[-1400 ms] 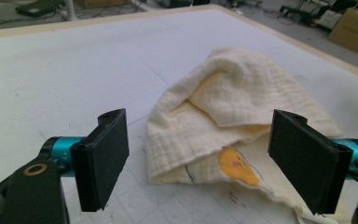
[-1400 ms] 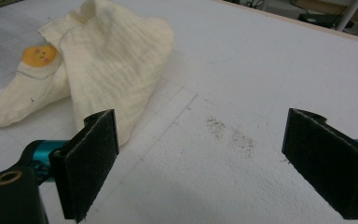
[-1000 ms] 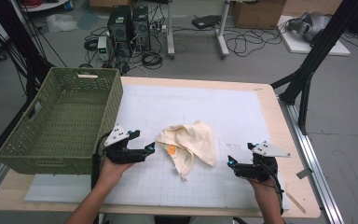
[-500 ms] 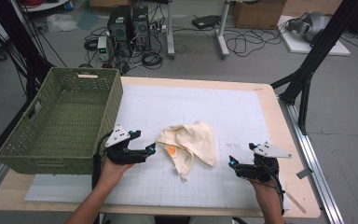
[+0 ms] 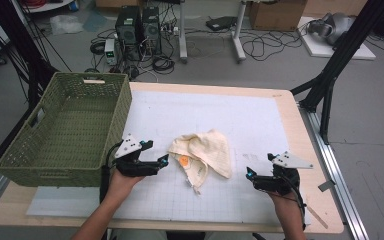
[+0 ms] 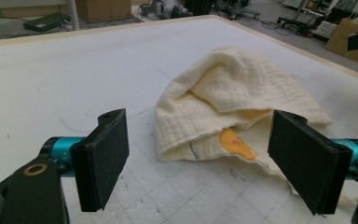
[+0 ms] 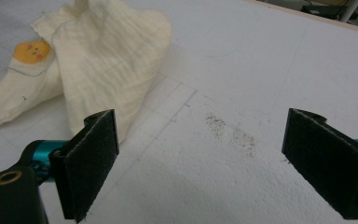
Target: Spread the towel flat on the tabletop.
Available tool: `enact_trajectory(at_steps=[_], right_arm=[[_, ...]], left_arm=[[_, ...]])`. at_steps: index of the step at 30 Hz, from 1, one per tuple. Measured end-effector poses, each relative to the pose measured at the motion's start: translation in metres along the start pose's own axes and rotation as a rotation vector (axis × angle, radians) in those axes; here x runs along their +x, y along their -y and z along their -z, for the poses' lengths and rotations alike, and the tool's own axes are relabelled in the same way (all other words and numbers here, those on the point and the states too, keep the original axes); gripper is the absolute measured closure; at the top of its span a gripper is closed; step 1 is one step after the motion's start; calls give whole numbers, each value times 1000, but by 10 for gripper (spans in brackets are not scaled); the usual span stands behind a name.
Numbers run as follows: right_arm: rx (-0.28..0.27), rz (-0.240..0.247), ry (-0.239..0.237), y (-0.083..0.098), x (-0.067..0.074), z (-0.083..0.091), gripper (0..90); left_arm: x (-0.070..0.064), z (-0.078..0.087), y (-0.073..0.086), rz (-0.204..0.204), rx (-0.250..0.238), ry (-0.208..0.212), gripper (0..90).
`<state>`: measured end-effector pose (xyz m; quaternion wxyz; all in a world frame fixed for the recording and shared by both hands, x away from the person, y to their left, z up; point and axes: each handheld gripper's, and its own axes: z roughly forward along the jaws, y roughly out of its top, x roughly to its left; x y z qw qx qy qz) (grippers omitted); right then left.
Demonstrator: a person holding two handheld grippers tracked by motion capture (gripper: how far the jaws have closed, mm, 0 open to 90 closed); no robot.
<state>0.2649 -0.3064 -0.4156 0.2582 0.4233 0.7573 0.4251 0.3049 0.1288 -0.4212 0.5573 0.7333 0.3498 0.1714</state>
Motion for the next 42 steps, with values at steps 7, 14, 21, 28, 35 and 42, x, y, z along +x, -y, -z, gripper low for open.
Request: enact_trajectory(at_steps=[7, 14, 21, 28, 35, 42], right_arm=[[-4, -18, 10, 3, -3, 6, 101], [0, -26, 15, 4, -6, 6, 101], [-2, -31, 18, 5, -7, 7, 101], [-2, -49, 17, 6, -10, 8, 101], [-1, -48, 13, 6, -10, 7, 101], [4, -45, 9, 6, -10, 6, 101]], left_arm=[[-7, -8, -3, -24, 33, 52, 245], [-26, -29, -20, -91, 64, 139, 279], [-45, -59, -28, -150, 118, 204, 327], [-63, -87, -25, -217, 193, 235, 323], [-71, -108, -30, -230, 221, 226, 298], [-68, -135, -26, -242, 329, 196, 299]])
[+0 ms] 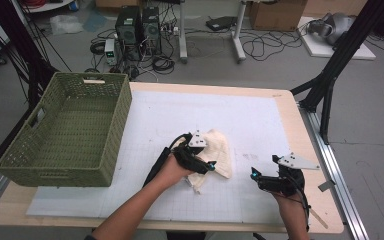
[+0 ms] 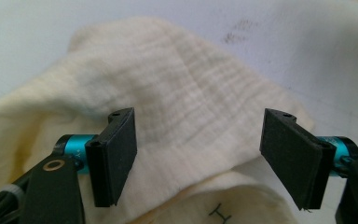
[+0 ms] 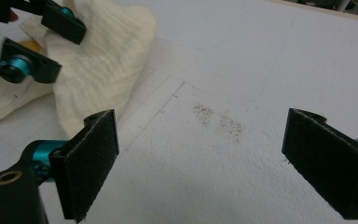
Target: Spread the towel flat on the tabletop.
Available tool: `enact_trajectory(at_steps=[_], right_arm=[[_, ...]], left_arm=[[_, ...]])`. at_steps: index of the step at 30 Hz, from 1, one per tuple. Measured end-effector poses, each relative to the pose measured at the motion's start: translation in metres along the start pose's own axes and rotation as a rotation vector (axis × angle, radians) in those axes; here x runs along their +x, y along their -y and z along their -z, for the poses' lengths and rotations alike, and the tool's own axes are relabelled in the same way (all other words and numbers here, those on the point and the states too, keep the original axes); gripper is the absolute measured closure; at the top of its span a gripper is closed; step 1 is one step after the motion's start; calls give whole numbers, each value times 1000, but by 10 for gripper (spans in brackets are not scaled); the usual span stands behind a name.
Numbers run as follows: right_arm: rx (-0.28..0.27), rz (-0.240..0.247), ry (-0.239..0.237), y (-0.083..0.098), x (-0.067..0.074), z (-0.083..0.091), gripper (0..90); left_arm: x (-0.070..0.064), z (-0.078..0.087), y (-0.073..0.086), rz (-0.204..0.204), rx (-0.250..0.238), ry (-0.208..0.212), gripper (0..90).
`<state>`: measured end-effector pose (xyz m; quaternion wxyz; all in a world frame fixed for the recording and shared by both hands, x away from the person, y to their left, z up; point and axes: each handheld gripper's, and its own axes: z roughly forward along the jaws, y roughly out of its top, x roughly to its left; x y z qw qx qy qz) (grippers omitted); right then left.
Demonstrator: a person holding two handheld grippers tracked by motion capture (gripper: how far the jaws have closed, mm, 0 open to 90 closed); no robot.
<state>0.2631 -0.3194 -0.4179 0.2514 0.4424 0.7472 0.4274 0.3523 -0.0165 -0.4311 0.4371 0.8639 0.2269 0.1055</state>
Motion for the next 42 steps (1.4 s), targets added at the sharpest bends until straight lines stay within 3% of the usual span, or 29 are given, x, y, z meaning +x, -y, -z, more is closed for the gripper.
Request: enact_trajectory(at_steps=[2, 3, 4, 5, 6, 7, 9, 14, 15, 20, 23, 26, 29, 31, 32, 33, 34, 35, 40, 42], right_arm=[[2, 0, -1, 0, 0, 0, 101], [-1, -2, -5, 0, 0, 0, 101], [0, -3, -4, 0, 0, 0, 101], [0, -3, -4, 0, 0, 0, 101], [3, -5, -5, 0, -1, -1, 101], [5, -7, -5, 1, -1, -1, 101], [6, -7, -6, 1, -1, -1, 101], [9, -5, -13, 0, 1, -2, 101], [7, -1, -15, 0, 2, -3, 101], [8, -1, -33, -1, 5, -5, 101], [4, 20, -54, -5, 12, -8, 101], [14, 24, -60, -5, 15, -9, 101], [19, 30, -64, -5, 15, -11, 101], [20, 29, -67, -5, 16, -11, 101], [22, 29, -69, -6, 16, -11, 101], [22, 29, -69, -6, 16, -11, 101], [23, 34, -70, -6, 17, -12, 101], [25, 37, -73, -6, 17, -12, 101], [29, 34, -74, -5, 15, -12, 101], [30, 32, -73, -4, 15, -11, 101]], left_arm=[[0, -5, 1, -20, 50, -27, 348], [0, -7, 2, -42, 67, -37, 494], [0, -7, 2, -51, 66, -35, 580], [-1, -7, 2, -60, 59, -33, 580], [0, -5, 1, -65, 46, -27, 705], [1, -2, 0, -50, 9, -5, 746], [2, 0, -1, -43, -3, 5, 803], [10, 10, -5, 38, -99, 50, 832], [15, 15, -6, 82, -142, 65, 834], [20, 23, -11, 105, -185, 70, 829], [25, 26, -12, 149, -230, 45, 830], [32, 28, -10, 197, -257, 62, 830], [29, 25, -9, 167, -220, 82, 826], [27, 23, -10, 162, -227, 83, 807], [26, 22, -11, 167, -232, 75, 745], [25, 21, -12, 169, -229, 50, 745], [24, 20, -13, 160, -215, 30, 680], [23, 19, -15, 137, -184, 14, 546], [16, 17, -25, 77, -159, 20, 461], [15, 13, -28, 48, -129, 6, 419]])
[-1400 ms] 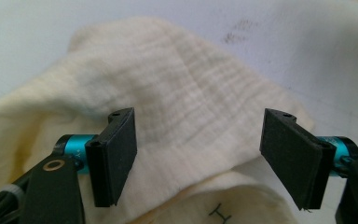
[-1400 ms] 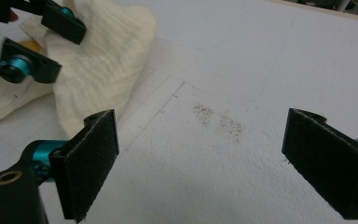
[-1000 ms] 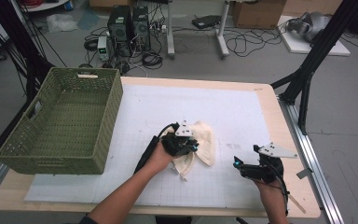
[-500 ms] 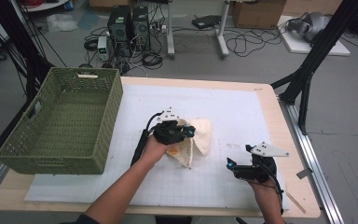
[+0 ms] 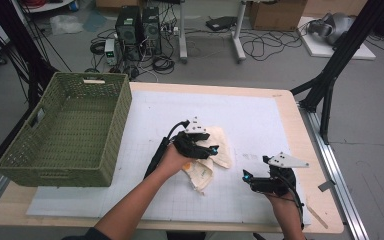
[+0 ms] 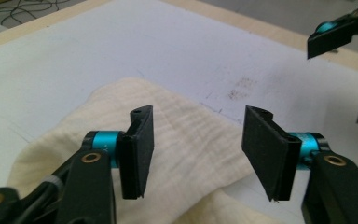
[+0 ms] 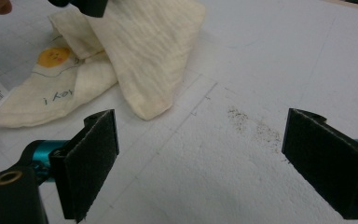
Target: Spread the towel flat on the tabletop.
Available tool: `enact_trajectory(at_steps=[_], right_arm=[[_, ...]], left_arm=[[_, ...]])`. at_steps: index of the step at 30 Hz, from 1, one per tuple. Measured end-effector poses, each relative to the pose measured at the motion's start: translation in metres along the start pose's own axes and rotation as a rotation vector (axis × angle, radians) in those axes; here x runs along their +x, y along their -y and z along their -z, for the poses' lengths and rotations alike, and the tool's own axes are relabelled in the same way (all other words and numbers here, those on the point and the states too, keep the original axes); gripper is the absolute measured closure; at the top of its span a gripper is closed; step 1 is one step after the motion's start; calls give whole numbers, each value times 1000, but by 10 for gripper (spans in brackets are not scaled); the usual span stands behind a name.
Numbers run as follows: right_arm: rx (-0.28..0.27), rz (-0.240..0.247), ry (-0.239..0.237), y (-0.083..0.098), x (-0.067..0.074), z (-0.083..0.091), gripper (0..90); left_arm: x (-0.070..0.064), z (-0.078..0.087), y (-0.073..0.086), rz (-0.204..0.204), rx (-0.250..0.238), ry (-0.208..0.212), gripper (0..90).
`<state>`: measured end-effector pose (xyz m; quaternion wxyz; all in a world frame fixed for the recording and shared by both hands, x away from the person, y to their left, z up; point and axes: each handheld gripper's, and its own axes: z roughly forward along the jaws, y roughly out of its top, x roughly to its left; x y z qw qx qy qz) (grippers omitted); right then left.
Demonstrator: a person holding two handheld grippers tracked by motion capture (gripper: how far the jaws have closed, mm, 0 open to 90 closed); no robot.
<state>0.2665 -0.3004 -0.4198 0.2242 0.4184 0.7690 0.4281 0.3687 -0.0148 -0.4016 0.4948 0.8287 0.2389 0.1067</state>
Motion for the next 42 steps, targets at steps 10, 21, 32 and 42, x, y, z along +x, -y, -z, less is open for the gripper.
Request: enact_trajectory(at_steps=[10, 21, 32, 42], right_arm=[[-2, -4, -3, 1, -1, 1, 101], [-2, -8, -6, 1, -2, 1, 101], [9, 5, -21, 0, 3, -3, 101], [9, 2, -22, 0, 2, -2, 101]], left_arm=[[1, -27, 15, -113, 206, -149, 431], [20, -11, 12, -35, 110, -121, 897], [32, 6, 10, 50, 17, -86, 517], [24, -16, 24, -102, 238, -157, 470]])
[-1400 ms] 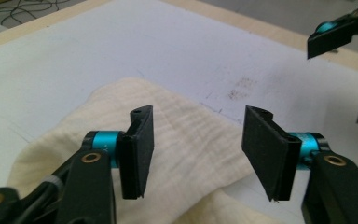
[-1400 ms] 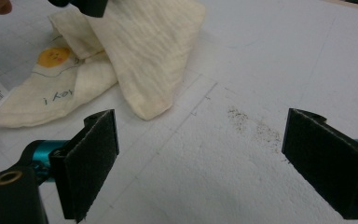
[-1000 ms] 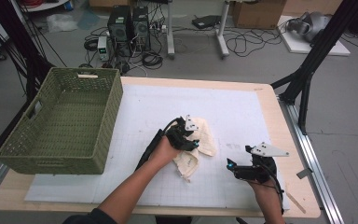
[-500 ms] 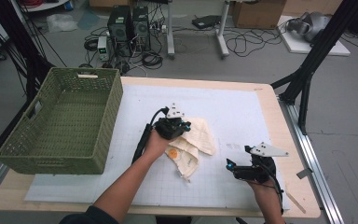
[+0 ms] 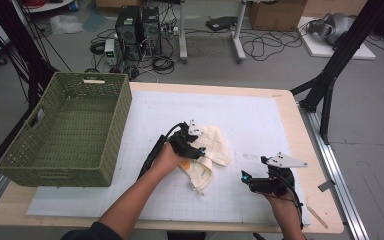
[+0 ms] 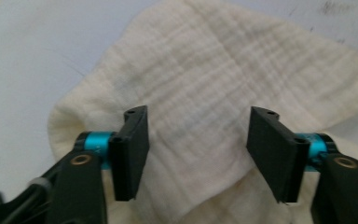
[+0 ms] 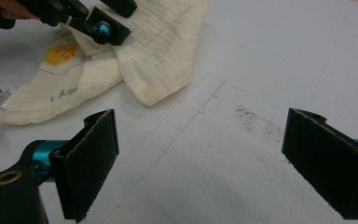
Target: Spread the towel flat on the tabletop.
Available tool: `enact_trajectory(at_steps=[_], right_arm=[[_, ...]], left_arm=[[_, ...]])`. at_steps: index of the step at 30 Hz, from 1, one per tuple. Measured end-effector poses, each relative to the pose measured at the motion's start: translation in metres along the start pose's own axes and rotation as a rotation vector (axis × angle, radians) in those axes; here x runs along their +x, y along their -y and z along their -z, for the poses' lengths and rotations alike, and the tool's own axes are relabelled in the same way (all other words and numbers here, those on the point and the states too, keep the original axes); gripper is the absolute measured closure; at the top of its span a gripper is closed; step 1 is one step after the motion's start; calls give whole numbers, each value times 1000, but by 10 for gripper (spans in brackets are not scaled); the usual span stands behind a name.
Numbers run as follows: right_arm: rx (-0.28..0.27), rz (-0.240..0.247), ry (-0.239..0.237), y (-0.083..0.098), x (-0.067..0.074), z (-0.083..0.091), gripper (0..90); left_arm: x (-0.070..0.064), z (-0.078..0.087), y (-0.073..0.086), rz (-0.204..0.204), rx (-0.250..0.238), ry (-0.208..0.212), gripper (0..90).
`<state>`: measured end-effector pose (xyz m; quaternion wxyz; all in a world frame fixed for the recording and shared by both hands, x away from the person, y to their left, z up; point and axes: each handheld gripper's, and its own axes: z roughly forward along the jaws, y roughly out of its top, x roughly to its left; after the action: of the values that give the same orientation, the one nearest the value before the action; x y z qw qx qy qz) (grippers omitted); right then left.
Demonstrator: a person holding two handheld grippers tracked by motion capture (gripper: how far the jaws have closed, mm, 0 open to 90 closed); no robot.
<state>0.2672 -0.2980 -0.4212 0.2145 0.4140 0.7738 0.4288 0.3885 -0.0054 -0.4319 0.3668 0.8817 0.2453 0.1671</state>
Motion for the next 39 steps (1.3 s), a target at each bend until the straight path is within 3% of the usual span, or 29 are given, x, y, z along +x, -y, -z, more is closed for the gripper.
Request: enact_trajectory(at_steps=[1, 2, 3, 4, 6, 11, 14, 17, 21, 24, 29, 32, 36, 39], right_arm=[[0, 0, -1, 0, 0, 0, 101], [2, -5, 1, 0, -1, 1, 101], [2, -5, 1, 0, -1, 1, 101], [-1, -6, 1, 0, -1, 1, 101], [-2, -6, 0, 0, -1, 1, 101], [2, 0, -3, 0, -1, 0, 101], [2, -7, -12, -1, 2, -2, 101], [-18, -21, -27, -3, 5, -5, 101], [-31, -25, -42, -11, 15, -14, 101], [0, 3, -78, -16, 29, -29, 104], [72, 90, -151, -21, 56, -58, 253], [92, 126, -149, -25, 65, -76, 370], [142, 166, -113, -26, 71, -94, 629], [133, 163, -147, -26, 71, -95, 841]], left_arm=[[-2, -1, 0, -17, 8, -8, 527], [-3, -1, 0, -37, 10, -4, 684], [-4, -1, -1, -59, 8, -4, 684], [-5, 0, -1, -81, -1, -5, 771], [-3, 4, -2, -58, -28, 19, 827], [13, 20, -4, 108, -176, 116, 818], [24, 30, -3, 197, -257, 141, 835], [35, 37, 0, 275, -317, 131, 836], [48, 45, 4, 368, -361, 74, 843], [57, 48, 8, 416, -377, 28, 846], [63, 50, 13, 443, -351, 0, 845], [65, 51, 15, 451, -342, -3, 845], [68, 53, 19, 461, -340, -4, 845], [72, 57, 24, 468, -330, -17, 845]])
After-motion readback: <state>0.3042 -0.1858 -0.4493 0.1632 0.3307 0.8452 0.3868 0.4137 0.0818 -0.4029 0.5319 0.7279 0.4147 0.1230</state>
